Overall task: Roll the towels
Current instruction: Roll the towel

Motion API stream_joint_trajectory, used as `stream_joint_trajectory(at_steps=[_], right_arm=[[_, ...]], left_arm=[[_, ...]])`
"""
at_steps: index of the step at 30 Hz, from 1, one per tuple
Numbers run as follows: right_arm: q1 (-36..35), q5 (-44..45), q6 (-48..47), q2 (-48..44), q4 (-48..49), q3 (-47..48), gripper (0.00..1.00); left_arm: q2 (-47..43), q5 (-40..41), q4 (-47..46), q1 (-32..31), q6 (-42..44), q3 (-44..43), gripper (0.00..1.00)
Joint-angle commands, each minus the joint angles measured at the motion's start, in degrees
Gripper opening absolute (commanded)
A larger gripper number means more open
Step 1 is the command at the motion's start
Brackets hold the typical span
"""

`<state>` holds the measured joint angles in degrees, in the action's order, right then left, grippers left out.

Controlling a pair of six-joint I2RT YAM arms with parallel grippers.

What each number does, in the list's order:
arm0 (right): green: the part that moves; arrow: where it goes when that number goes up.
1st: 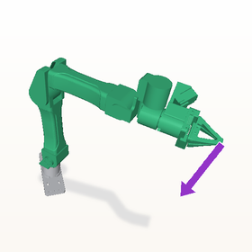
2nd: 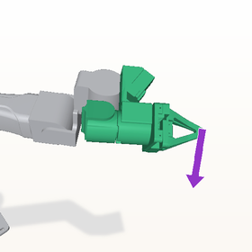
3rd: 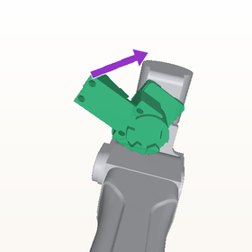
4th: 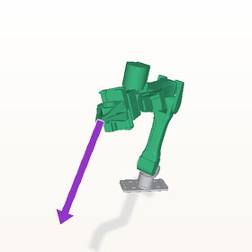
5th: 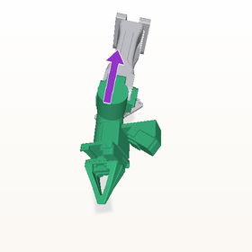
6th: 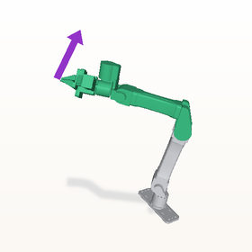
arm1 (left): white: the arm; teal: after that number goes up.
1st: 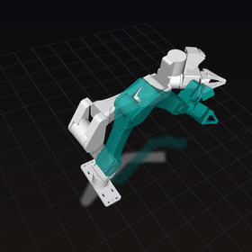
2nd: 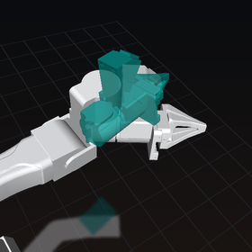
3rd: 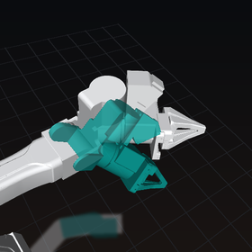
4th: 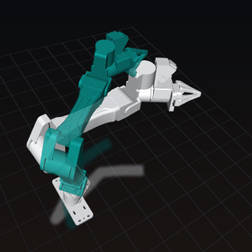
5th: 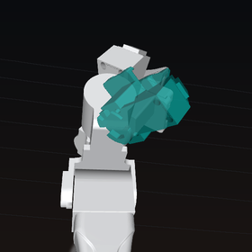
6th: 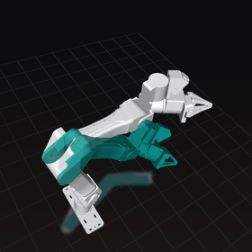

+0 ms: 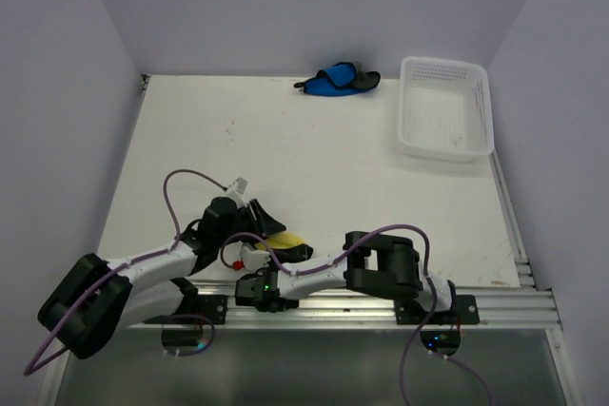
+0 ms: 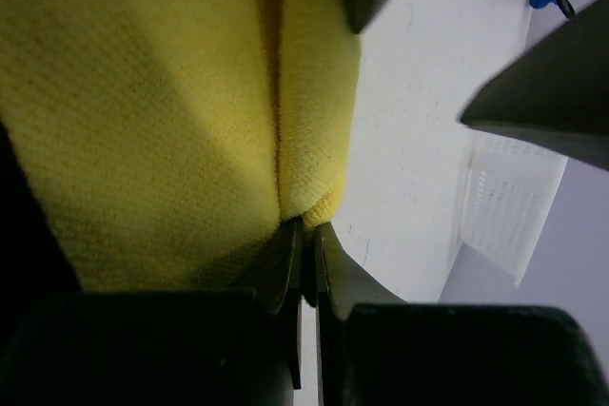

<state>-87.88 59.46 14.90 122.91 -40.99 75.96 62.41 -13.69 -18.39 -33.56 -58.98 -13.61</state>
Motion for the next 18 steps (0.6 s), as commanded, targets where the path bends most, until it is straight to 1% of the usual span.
stream_joint_trajectory(at_steps=[1, 6, 8, 9, 12, 15, 18], right_arm=[[-0.6, -4.0, 1.5, -0.8, 2.5, -0.6, 0.00], [-0.6, -4.0, 1.9, -2.1, 3.2, -0.9, 0.01], [-0.7, -4.0, 2.2, -3.0, 3.7, -1.4, 0.05], [-0.6, -3.9, 2.4, -3.4, 4.2, -1.6, 0.09], [-0.6, -3.9, 2.9, -4.9, 5.2, -2.0, 0.13], [-0.6, -4.6, 3.4, -6.5, 7.0, -3.4, 0.13], [-0.5, -5.8, 4.2, -9.4, 8.7, -4.9, 0.20]], left_arm=[[1.0, 0.8, -2.7, -0.5, -1.0, 3.1, 0.46], [2.3, 3.1, -1.6, -0.5, -0.9, 5.3, 0.45], [2.2, 4.1, -1.5, -0.5, -1.0, 6.2, 0.45], [2.2, 4.3, -1.6, -0.5, -1.1, 6.7, 0.44], [2.2, 5.0, -1.6, -0.5, -1.5, 7.4, 0.44], [2.2, 5.4, -2.2, -0.5, -1.7, 8.2, 0.44], [2.5, 6.0, -2.1, -0.5, -1.4, 8.7, 0.44]])
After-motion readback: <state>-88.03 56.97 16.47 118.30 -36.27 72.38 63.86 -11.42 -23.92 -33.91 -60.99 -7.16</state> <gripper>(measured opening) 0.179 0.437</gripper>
